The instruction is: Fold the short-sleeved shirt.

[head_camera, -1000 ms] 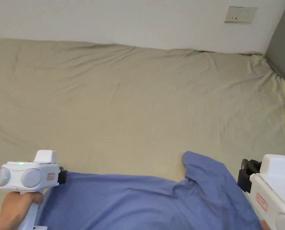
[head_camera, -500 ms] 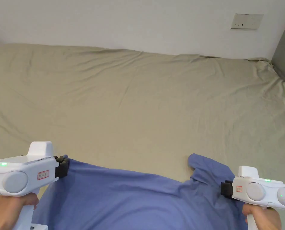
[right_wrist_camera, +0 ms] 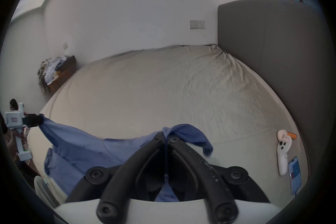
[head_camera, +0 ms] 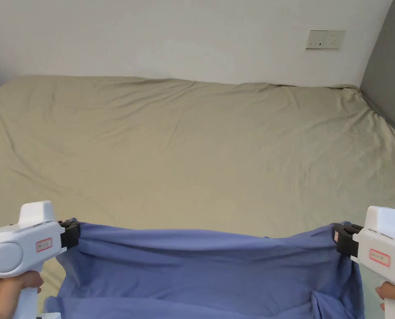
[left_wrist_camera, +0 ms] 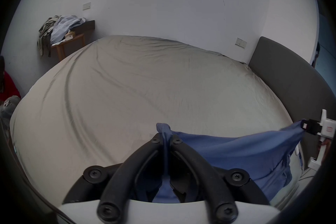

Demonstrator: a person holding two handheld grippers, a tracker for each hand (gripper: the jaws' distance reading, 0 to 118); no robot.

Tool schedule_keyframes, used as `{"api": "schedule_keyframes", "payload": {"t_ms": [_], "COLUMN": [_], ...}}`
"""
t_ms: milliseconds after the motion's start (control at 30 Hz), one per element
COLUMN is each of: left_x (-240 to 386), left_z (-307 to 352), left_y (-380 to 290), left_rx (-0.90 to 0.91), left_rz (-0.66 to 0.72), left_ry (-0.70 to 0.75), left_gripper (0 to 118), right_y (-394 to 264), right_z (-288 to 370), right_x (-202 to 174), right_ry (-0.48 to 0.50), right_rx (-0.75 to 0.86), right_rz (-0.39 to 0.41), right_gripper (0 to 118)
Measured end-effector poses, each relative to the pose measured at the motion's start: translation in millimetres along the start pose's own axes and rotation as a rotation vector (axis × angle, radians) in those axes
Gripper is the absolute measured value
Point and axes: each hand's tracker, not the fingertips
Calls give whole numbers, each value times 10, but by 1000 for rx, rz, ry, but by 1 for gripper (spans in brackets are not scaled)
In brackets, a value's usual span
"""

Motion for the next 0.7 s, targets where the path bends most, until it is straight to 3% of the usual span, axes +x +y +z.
{"api": "schedule_keyframes", "payload": {"t_ms": [200, 500, 700], "left_x": [-158, -300, -238], "left_z": [397, 316, 208], "left_y": [-520, -1417, -1615], "left_rx": [-55, -203, -256], "left_rz": [22, 9, -8], "left_ry": [14, 70, 107], "left_gripper": [4, 4, 4], "right_y": [-655, -1624, -1830], "right_z": [584, 302, 193], "right_x": [21, 75, 41], "right_ry": [56, -54, -107], "right_rx": [1, -180, -220], "right_rz": [-55, -139, -153], "right_gripper": [3, 3, 4]}}
